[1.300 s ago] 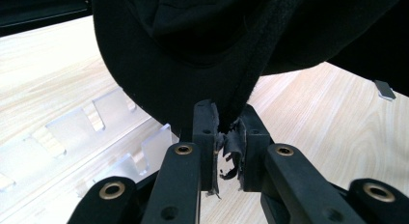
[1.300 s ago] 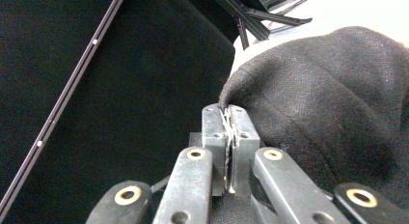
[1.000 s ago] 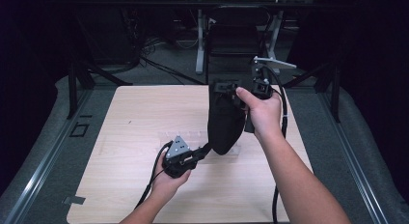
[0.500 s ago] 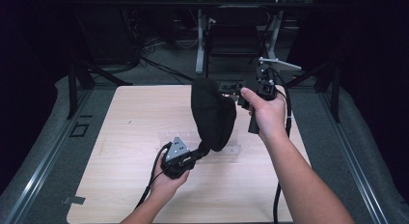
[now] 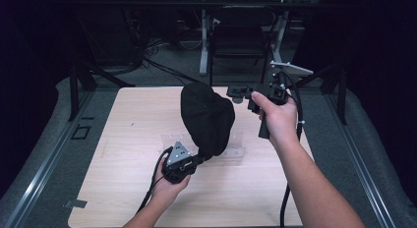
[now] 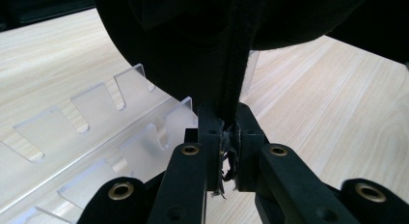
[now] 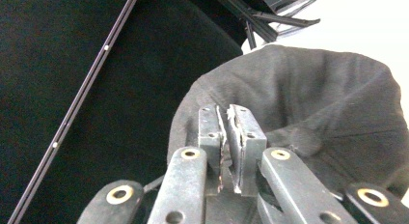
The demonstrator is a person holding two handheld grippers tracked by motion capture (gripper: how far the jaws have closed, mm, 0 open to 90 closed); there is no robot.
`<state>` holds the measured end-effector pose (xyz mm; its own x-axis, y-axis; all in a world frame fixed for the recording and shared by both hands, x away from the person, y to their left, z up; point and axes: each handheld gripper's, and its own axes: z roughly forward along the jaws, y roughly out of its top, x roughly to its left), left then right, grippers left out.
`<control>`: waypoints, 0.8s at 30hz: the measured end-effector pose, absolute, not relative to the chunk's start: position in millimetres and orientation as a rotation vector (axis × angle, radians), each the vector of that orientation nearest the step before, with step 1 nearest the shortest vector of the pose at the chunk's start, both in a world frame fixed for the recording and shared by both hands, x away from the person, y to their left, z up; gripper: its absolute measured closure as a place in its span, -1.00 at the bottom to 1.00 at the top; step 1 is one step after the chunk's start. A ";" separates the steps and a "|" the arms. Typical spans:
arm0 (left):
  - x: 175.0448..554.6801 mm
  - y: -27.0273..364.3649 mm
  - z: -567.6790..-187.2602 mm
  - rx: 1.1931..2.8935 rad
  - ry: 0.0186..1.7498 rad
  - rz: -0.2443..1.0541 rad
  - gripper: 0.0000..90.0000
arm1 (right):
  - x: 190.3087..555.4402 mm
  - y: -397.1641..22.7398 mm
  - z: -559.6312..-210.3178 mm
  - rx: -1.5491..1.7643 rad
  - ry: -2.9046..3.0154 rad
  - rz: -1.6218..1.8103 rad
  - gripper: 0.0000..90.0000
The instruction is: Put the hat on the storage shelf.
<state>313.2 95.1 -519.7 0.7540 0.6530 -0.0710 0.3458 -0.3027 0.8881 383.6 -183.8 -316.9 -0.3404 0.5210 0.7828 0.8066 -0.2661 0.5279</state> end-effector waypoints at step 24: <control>319.6 109.7 -546.3 1.879 0.866 0.254 0.88 | 375.6 -204.0 -325.1 -1.686 -1.737 -1.661 0.87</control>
<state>319.6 109.7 -546.3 0.7202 0.6649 -0.1978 0.4524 -0.2340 0.8606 375.6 -204.0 -325.1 -0.3263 0.5565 0.7641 0.7881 -0.2862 0.5450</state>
